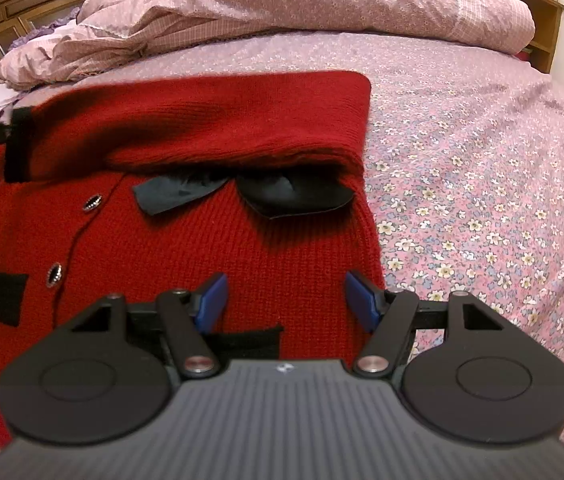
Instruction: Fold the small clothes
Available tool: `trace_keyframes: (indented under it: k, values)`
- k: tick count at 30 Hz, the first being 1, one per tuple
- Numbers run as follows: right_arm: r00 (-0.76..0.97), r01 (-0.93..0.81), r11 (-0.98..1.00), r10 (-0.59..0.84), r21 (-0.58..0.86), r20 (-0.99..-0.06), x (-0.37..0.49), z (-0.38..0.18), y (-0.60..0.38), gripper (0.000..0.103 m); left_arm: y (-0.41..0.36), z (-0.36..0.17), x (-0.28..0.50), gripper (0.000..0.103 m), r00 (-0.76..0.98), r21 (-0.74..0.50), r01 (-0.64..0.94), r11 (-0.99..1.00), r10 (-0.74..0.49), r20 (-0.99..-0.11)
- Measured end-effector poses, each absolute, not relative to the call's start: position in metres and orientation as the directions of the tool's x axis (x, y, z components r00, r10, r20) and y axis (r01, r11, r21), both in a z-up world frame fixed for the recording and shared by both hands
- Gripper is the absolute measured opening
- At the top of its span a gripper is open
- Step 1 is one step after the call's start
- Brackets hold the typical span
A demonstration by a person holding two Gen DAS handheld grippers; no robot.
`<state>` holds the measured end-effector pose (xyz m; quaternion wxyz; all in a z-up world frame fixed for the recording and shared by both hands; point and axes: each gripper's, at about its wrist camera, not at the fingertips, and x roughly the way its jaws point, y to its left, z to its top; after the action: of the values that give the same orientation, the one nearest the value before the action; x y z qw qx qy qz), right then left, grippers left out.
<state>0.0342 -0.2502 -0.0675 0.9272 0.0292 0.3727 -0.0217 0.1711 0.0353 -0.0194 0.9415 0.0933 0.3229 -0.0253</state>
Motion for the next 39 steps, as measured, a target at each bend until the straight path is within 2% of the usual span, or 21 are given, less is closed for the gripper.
trace_keyframes:
  k: [2,5,11,16,22,24,26,29,32,34,36,38,39]
  values:
    - [0.718,0.061,0.998,-0.020,0.034,-0.696,0.035,-0.067,-0.250,0.067,0.043,-0.022,0.176,0.065,0.781,0.133,0.106,0.985,0.000,-0.624]
    - [0.711,0.058,0.998,-0.020,0.031,-0.703,0.038,-0.065,-0.250,0.067,0.053,-0.021,0.173,0.080,0.788,0.079,0.093,0.992,-0.025,-0.616]
    - [0.741,0.038,0.998,0.007,0.052,-0.671,0.043,-0.044,-0.251,0.067,0.059,-0.025,0.182,0.081,0.760,0.008,0.123,0.992,-0.089,-0.643]
    - [0.780,0.019,1.000,-0.006,0.014,-0.626,0.063,-0.022,-0.254,0.067,0.053,-0.034,0.201,0.080,0.757,0.026,0.130,0.991,-0.083,-0.648]
    - [0.781,0.047,0.998,-0.006,0.050,-0.624,0.105,-0.022,-0.265,0.067,0.045,-0.053,0.223,0.081,0.711,0.027,0.170,0.985,-0.103,-0.696]
    - [0.774,0.058,0.996,-0.006,0.062,-0.633,0.118,-0.028,-0.267,0.067,0.045,-0.060,0.226,0.087,0.707,0.028,0.154,0.988,-0.091,-0.702]
    - [0.766,0.066,0.995,-0.006,0.070,-0.643,0.129,-0.037,-0.268,0.067,0.048,-0.065,0.229,0.098,0.701,0.029,0.125,0.992,-0.067,-0.710]
    - [0.755,0.072,0.995,-0.013,0.064,-0.656,0.137,-0.050,-0.270,0.069,0.055,-0.069,0.236,0.103,0.674,-0.006,0.105,0.994,-0.076,-0.735]
    - [0.754,0.089,0.990,0.004,0.109,-0.657,0.138,-0.060,-0.276,0.073,0.054,-0.068,0.238,0.103,0.654,-0.002,0.104,0.995,-0.070,-0.753]
    - [0.735,0.126,0.982,0.002,0.139,-0.678,0.139,-0.066,-0.285,0.089,0.052,-0.066,0.238,0.103,0.646,0.011,0.100,0.995,-0.056,-0.762]
    - [0.738,0.135,0.967,0.048,0.216,-0.673,0.138,-0.073,-0.296,0.091,0.048,-0.063,0.236,0.102,0.663,0.037,0.102,0.994,-0.040,-0.748]
    - [0.738,0.112,0.973,0.054,0.200,-0.672,0.136,-0.072,-0.295,0.092,0.041,-0.059,0.228,0.088,0.709,0.079,0.132,0.988,-0.038,-0.704]
    - [0.737,0.108,0.975,0.052,0.194,-0.674,0.135,-0.072,-0.294,0.092,0.036,-0.057,0.224,0.084,0.731,0.106,0.152,0.983,-0.040,-0.681]
